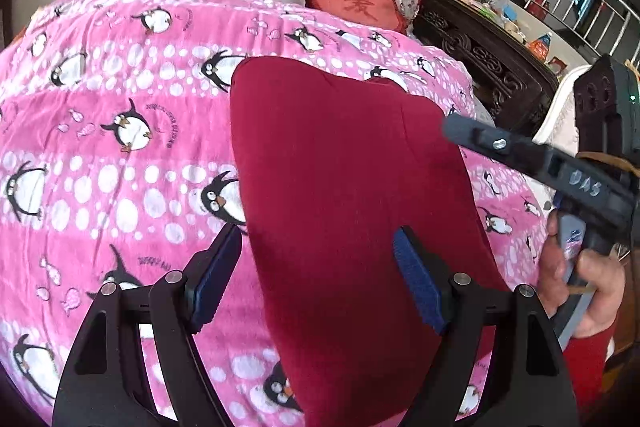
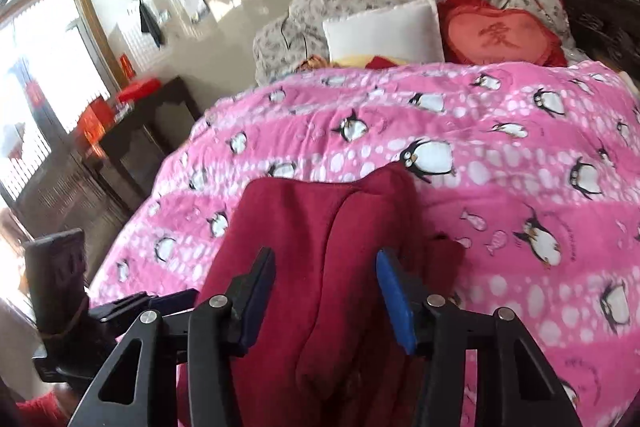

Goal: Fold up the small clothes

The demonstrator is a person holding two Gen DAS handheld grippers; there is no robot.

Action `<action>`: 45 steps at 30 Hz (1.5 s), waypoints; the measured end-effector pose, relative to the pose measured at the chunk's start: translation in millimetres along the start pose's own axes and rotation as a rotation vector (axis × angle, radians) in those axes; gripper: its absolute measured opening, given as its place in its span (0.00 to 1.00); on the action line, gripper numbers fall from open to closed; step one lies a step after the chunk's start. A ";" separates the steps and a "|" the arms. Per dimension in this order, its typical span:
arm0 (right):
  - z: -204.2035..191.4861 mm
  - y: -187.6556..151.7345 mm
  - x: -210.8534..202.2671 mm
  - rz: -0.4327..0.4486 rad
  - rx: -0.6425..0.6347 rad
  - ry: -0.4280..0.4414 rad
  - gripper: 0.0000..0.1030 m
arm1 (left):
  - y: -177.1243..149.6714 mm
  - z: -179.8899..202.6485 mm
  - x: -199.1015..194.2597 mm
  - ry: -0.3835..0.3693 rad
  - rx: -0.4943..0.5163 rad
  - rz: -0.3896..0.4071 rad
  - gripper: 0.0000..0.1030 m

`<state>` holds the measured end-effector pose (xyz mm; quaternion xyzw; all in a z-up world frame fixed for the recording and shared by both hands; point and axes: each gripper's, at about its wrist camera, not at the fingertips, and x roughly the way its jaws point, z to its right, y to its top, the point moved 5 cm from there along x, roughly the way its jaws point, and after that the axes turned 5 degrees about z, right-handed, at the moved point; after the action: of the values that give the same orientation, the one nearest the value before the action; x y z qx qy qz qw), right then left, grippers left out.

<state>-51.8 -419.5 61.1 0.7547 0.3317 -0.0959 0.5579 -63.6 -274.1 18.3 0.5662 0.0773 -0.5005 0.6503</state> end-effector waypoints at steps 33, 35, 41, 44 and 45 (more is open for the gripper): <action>31.3 -36.8 -30.3 -0.010 0.166 0.008 0.70 | -9.4 1.9 18.6 0.024 -0.014 -0.041 0.83; 22.7 -35.4 -33.5 0.002 0.125 -0.005 0.70 | -9.7 1.9 17.3 0.030 -0.014 -0.039 0.83; -4.2 -28.3 -48.9 0.027 0.019 -0.038 0.70 | -10.4 6.1 5.5 0.099 0.046 0.006 0.83; -13.6 -32.4 -52.9 0.019 -0.018 -0.053 0.70 | -10.7 7.0 0.2 0.133 0.071 0.026 0.83; -16.3 -35.1 -54.0 0.016 -0.031 -0.059 0.70 | -10.7 7.4 -1.4 0.140 0.077 0.030 0.83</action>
<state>-118.0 -420.5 67.5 0.7454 0.3103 -0.1086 0.5799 -75.6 -277.8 14.8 0.6257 0.0948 -0.4523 0.6284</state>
